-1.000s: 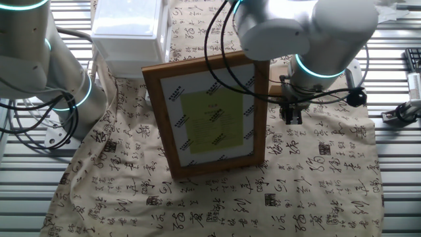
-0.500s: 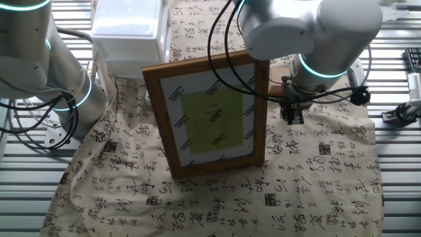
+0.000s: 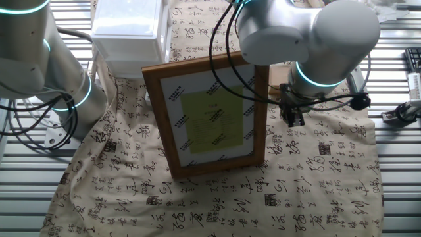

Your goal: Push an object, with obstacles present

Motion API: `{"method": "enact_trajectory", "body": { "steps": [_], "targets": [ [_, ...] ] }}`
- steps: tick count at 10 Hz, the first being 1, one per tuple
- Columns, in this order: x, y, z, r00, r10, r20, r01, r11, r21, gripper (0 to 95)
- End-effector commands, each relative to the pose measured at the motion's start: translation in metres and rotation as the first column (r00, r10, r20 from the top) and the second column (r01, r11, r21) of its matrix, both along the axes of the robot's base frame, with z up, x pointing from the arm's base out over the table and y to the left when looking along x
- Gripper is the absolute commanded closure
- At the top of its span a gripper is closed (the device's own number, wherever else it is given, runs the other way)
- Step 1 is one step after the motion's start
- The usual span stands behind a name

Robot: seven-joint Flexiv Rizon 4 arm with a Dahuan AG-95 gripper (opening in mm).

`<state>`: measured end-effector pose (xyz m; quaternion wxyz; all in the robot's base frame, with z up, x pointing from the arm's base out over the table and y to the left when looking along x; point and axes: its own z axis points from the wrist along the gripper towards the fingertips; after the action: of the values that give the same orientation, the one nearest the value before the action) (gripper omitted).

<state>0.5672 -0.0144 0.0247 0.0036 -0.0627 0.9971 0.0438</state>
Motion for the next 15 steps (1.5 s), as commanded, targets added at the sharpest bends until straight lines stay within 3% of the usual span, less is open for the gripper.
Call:
{"method": "enact_trajectory", "body": {
  "steps": [1,6,9,11,15],
  "targets": [
    [0.000,-0.001,0.000,1.000,-0.019,-0.002,0.019,1.000,-0.015,95.0],
    [0.001,0.000,0.000,1.000,-0.013,-0.008,0.013,1.000,-0.018,95.0],
    [0.011,0.003,-0.002,1.000,-0.013,-0.008,0.013,1.000,-0.020,95.0],
    [0.012,0.004,-0.001,1.000,-0.017,-0.010,0.017,1.000,-0.018,95.0],
    [0.020,0.023,0.002,0.998,-0.058,-0.019,0.058,0.998,-0.022,95.0]
  ]
}}
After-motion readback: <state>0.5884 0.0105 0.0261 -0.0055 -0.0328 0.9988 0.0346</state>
